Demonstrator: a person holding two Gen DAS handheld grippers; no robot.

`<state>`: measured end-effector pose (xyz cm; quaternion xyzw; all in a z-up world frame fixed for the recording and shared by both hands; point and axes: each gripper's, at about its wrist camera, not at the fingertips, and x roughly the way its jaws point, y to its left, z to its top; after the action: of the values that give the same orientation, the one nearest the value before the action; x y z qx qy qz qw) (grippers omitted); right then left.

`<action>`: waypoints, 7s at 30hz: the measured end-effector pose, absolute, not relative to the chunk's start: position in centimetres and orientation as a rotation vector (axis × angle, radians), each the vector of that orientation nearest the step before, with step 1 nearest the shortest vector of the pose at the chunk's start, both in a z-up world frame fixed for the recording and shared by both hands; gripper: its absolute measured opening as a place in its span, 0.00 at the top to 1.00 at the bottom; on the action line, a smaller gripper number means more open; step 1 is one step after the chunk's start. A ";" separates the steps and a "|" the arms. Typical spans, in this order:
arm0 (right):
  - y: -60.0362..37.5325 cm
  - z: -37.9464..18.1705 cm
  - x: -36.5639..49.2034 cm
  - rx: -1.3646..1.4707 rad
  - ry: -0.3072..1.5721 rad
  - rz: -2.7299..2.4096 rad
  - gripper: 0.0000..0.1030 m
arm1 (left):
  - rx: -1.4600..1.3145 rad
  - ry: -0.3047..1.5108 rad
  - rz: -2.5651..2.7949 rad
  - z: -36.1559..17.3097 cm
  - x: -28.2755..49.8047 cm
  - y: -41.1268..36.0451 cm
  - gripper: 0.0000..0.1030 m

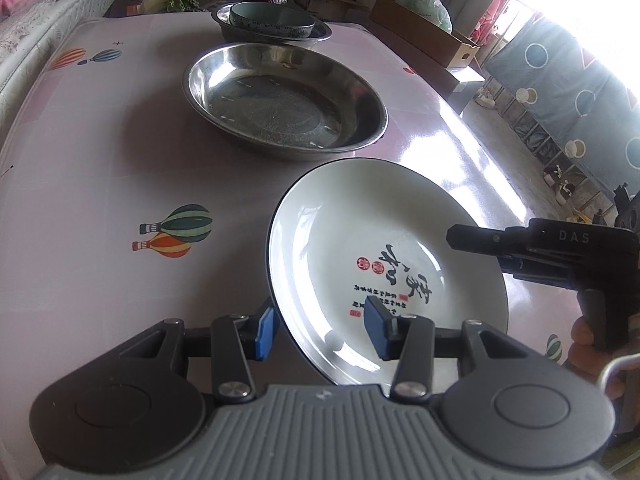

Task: Organize plates and bowls
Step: 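Carry the white plate over the shallow stainless dish with the left tool, then lower the white plate into the stainless dish and open the left tool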

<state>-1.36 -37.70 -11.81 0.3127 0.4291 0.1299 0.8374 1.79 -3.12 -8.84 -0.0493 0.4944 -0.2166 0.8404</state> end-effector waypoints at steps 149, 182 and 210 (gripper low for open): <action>-36.6 -8.7 -5.1 0.433 0.790 0.199 0.73 | 0.045 0.847 -0.390 -6.7 -0.7 -6.1 0.54; -34.4 -5.7 3.2 0.445 0.762 0.261 0.73 | -0.020 0.797 -0.282 -3.9 5.7 -3.5 0.54; -34.9 -5.8 16.1 0.437 0.767 0.240 0.69 | -0.011 0.791 -0.221 -3.6 14.9 -3.4 0.41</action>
<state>16.06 -34.87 -5.80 0.2111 0.3702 0.1158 0.8972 14.93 -3.45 -3.64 -0.0055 0.3846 -0.1074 0.9168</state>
